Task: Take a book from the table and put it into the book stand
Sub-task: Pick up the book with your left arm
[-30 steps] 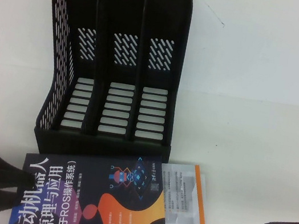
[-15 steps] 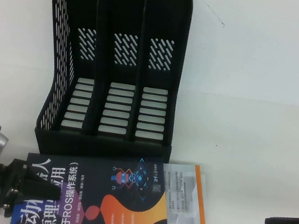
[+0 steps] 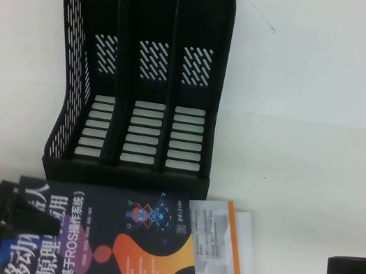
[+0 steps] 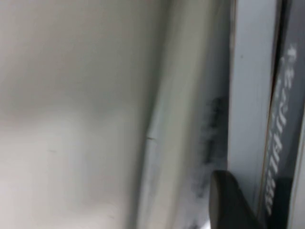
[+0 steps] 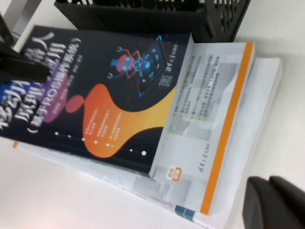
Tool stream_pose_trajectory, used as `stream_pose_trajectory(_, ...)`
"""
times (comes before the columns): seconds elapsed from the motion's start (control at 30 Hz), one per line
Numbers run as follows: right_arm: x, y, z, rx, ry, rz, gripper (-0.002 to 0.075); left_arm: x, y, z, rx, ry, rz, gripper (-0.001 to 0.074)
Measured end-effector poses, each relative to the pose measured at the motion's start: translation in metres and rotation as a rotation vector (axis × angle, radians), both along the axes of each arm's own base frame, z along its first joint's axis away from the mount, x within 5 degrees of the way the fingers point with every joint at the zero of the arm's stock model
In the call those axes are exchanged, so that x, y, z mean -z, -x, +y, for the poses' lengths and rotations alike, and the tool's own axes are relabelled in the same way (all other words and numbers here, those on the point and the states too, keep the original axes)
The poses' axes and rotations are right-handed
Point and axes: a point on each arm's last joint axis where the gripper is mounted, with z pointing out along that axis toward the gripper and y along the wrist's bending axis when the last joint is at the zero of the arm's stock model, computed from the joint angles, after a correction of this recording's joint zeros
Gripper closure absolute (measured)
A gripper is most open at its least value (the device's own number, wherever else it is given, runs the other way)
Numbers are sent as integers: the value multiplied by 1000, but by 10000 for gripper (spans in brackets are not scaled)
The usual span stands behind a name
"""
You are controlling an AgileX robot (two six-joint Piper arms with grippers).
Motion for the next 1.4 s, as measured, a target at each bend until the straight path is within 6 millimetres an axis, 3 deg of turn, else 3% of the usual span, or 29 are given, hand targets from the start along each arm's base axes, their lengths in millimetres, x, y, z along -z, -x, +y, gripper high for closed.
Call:
stream_pose_trajectory(0.2, 1, 2, 1, -26, 9, 5, 725, -48, 10, -3, -14, -75, -127, 496)
stream_pose_trajectory(0.3, 1, 2, 1, -27, 10, 4, 725, -59, 14, -3, -17, -107, -174, 496)
stream_pose_trajectory(0.5, 1, 2, 1, -28, 11, 4, 725, -46, 7, -5, -39, -128, -134, 496)
stream_pose_trajectory(0.77, 6, -3, 4, -22, -12, 44, 726, -15, -7, -28, 8, -134, -96, 496)
stream_pose_trajectory(1.03, 39, -31, 22, -56, -65, 155, 725, -10, -10, -32, 34, -104, -142, 500)
stream_pose_trajectory(1.4, 113, -69, 42, -56, -128, 289, 725, -13, -10, -34, 64, -83, -174, 503)
